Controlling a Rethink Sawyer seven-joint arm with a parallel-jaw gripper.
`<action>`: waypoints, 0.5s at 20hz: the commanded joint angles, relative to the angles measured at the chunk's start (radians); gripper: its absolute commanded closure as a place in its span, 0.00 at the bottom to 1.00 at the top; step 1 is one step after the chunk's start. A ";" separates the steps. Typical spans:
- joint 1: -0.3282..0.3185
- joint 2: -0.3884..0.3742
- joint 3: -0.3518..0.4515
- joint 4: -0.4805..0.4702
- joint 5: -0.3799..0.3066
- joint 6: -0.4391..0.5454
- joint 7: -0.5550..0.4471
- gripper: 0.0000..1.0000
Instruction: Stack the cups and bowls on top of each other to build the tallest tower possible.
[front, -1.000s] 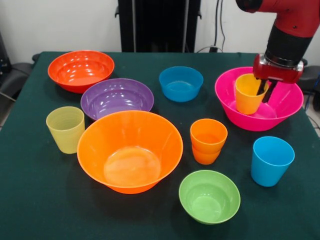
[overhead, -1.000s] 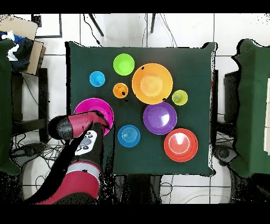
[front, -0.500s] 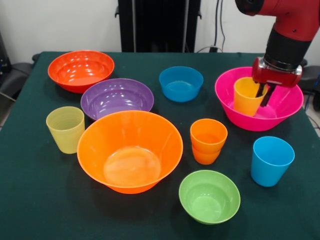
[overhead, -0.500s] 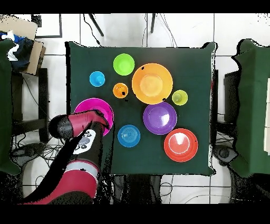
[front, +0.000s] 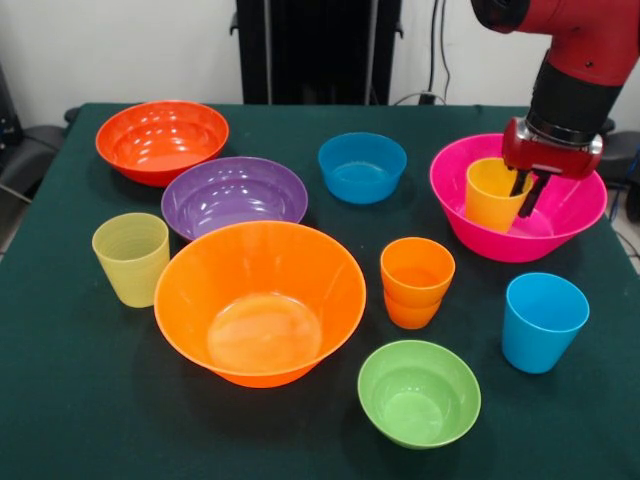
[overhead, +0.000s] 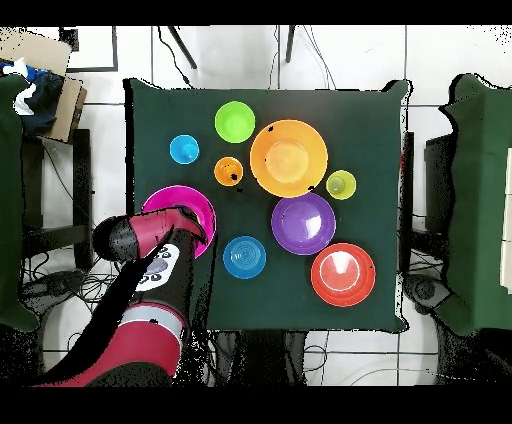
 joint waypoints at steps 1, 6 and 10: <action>0.008 0.046 0.051 -0.064 -0.044 -0.066 0.065 1.00; 0.014 0.039 0.044 -0.063 -0.044 -0.058 0.064 1.00; 0.015 0.036 0.044 -0.060 -0.043 -0.055 0.064 1.00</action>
